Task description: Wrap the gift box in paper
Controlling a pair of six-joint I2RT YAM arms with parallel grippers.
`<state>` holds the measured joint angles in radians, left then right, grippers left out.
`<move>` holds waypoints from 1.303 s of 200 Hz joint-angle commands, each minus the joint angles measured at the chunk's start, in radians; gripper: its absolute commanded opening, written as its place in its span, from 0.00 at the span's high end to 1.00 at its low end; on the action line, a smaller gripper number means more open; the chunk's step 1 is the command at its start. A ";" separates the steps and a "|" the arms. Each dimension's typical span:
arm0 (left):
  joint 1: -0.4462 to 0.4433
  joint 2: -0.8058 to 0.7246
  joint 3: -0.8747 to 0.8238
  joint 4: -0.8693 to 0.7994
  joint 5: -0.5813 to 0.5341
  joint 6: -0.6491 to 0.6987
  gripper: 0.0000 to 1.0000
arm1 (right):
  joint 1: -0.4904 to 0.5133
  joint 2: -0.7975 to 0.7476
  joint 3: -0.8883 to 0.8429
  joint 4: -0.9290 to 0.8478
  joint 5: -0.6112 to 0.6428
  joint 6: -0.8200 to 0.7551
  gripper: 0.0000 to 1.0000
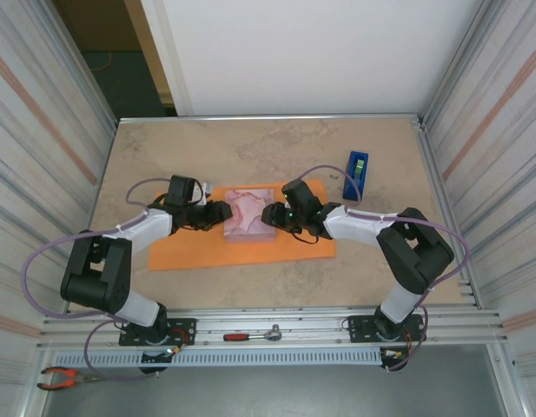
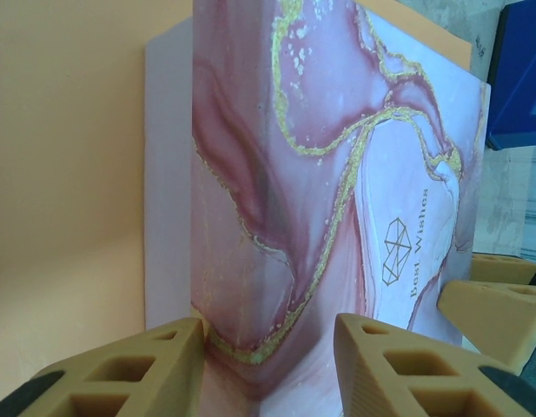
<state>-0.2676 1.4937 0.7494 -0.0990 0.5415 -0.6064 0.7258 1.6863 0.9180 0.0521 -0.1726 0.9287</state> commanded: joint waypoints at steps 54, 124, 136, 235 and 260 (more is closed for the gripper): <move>0.002 -0.031 -0.026 0.028 0.051 -0.014 0.56 | 0.005 0.023 0.009 -0.016 -0.008 0.007 0.46; 0.011 -0.053 -0.036 0.029 0.060 -0.014 0.57 | -0.005 0.021 0.039 -0.031 -0.019 -0.008 0.56; 0.011 -0.052 -0.036 0.031 0.061 -0.013 0.57 | -0.008 0.021 0.041 -0.031 -0.020 -0.010 0.57; 0.012 -0.062 -0.041 0.035 0.069 -0.020 0.58 | -0.011 0.029 0.041 -0.038 -0.020 -0.010 0.52; 0.018 -0.059 -0.046 0.034 0.067 -0.021 0.57 | -0.017 0.012 0.027 -0.052 -0.008 -0.010 0.35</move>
<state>-0.2543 1.4666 0.7200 -0.0727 0.5671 -0.6178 0.7128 1.6966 0.9474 0.0235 -0.1864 0.9321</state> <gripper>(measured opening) 0.427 0.595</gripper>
